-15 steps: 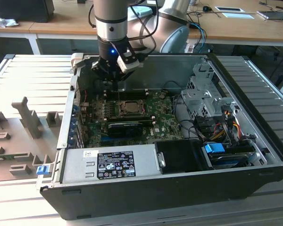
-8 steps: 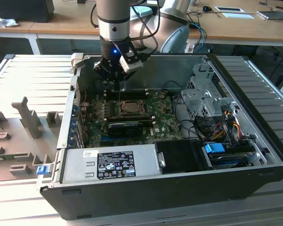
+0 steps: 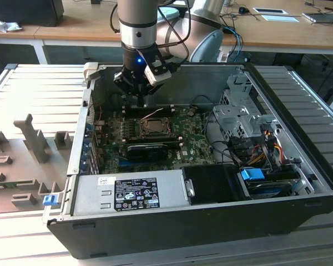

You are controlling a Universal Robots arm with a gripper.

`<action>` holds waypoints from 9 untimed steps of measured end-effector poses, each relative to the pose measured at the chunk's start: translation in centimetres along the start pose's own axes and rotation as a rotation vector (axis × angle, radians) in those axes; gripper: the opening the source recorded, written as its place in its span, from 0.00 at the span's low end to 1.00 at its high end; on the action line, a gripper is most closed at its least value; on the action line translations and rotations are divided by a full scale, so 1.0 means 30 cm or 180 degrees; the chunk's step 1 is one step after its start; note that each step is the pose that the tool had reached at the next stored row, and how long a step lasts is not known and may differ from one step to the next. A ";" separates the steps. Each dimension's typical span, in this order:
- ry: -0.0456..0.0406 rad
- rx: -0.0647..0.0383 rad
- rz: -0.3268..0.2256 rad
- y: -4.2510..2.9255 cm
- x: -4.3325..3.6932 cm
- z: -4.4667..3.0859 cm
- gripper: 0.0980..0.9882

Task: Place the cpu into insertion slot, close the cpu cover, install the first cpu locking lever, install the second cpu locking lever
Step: 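Install the first cpu locking lever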

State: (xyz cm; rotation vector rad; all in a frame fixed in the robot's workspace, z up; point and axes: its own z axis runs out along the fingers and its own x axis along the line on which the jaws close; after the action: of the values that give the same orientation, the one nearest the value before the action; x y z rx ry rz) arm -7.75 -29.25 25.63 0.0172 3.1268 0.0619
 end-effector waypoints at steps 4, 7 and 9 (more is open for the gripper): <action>0.0000 0.0000 0.0000 0.000 -0.006 0.000 0.01; 0.0000 -0.0001 0.0000 0.000 -0.010 0.000 0.01; 0.0000 -0.0022 0.0000 0.000 -0.011 0.001 0.01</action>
State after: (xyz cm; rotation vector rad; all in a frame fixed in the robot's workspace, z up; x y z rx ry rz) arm -7.41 -29.26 25.62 0.0173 3.1265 0.0725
